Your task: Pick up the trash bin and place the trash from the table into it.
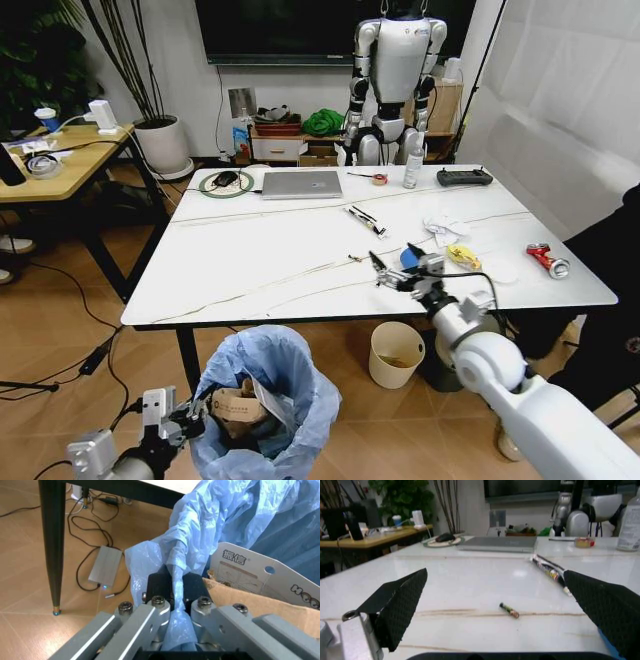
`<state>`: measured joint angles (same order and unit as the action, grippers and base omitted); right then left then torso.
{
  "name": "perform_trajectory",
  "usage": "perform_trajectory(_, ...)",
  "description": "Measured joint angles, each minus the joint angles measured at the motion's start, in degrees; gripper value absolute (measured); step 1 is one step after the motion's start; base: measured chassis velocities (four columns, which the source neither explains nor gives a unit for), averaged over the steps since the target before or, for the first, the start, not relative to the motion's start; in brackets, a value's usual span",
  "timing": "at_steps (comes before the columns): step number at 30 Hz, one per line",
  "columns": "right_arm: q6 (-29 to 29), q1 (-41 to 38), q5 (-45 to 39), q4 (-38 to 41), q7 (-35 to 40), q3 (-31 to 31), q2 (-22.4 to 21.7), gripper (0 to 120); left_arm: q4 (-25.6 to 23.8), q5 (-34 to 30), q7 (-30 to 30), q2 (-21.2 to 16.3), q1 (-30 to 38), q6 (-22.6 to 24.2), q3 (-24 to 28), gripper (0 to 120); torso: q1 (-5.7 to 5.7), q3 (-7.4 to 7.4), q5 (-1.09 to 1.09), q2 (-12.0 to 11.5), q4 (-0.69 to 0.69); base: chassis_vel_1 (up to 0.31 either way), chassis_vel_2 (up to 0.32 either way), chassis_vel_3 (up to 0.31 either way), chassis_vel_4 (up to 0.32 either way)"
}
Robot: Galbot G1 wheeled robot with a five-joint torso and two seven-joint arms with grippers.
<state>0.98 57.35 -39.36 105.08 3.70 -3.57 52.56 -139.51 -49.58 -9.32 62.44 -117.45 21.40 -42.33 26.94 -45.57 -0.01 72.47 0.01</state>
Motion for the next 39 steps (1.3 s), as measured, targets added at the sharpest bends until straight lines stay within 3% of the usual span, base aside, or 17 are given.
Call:
perform_trajectory(9,-2.4,1.4,6.2,-3.3,3.2,1.9,1.2,100,0.4,0.5,-0.2,0.8,0.8,0.1,0.7,0,0.0,0.0,0.0,0.0,-0.02,0.0,0.0,0.0,0.0)
perform_trajectory(22,-10.5,-3.6,1.6,-3.2,16.8,8.1,5.4,100,0.1,0.5,-0.3,0.5,0.7,0.2,0.3,0,0.0,0.0,0.0,0.0,-0.01,0.0,0.0,0.0,0.0)
perform_trajectory(39,-13.4,-5.6,1.6,-7.5,21.9,8.0,8.0,99,0.2,0.2,-0.4,0.1,1.2,0.1,0.3,0,0.0,0.0,0.0,0.0,-0.01,0.0,0.0,0.0,0.0)
